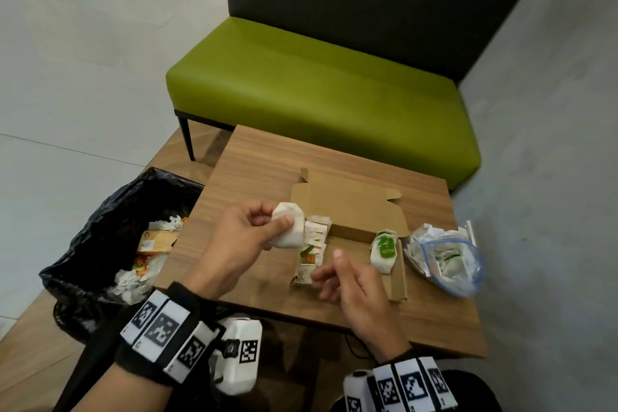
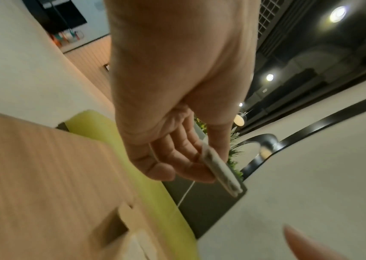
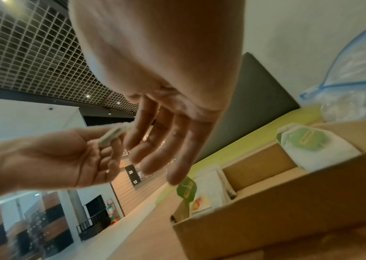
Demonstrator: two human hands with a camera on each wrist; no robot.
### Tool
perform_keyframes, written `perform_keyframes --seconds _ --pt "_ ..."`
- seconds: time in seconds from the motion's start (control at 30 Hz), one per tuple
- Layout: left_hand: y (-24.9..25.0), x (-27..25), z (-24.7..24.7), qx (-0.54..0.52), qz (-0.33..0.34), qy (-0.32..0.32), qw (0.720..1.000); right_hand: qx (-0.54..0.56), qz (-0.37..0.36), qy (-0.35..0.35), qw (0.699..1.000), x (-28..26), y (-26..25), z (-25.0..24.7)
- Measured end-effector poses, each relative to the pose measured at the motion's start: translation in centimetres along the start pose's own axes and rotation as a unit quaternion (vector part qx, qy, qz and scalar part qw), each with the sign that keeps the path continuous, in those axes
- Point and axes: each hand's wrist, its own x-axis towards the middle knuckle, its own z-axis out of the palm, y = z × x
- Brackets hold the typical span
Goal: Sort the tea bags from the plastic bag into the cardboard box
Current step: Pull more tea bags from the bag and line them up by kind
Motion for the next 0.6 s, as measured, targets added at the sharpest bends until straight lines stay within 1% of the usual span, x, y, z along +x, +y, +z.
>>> perform_keyframes --seconds 0.07,0.1,0.17,0.23,0.27,0.3,0.33,0.37,0.47,0.53,0.6 --pt "0.9 -1.4 1.5 -0.048 -0.007 -0.037 0.998 0.071 0.038 -0.057 0.995 -0.5 0.4 0.4" --pt "1.3 -2.0 2.2 -0.061 -0.013 -0.056 0.996 0.112 0.062 -0.086 0.988 -0.5 0.4 0.5" --pt "1.7 -3.1 3.4 -0.065 -0.026 -0.097 0.993 0.209 0.101 -0.138 0.963 -0.3 0.5 0.3" --pt "1.5 -4.0 4.3 -0.041 -0.037 -0.13 0.99 0.302 0.105 -0.162 0.934 0.3 0.0 -0.5" --pt "1.3 -4.3 4.7 -0.025 -0.043 -0.141 0.989 0.335 0.103 -0.164 0.922 0.7 -0.5 -1.2" --pt "0.9 -4.5 5.0 -0.009 -0.051 -0.146 0.988 0.358 0.099 -0.16 0.914 1.1 -1.1 -1.9" --pt "0.4 -4.7 5.3 0.006 -0.061 -0.146 0.987 0.367 0.088 -0.154 0.913 1.5 -1.8 -2.6" --pt "0.0 -4.8 5.5 0.019 -0.071 -0.14 0.987 0.368 0.072 -0.149 0.915 1.9 -2.4 -3.3" --pt "-0.9 -4.6 6.0 0.056 -0.083 -0.115 0.988 0.33 0.017 -0.127 0.935 2.0 -4.4 -4.9" --pt "-1.4 -4.1 6.3 0.064 -0.087 -0.092 0.99 0.258 -0.023 -0.125 0.958 1.2 -5.3 -5.5" --pt "-1.4 -3.5 6.6 0.05 -0.083 -0.074 0.993 0.148 -0.069 -0.14 0.977 -0.2 -5.6 -5.9"
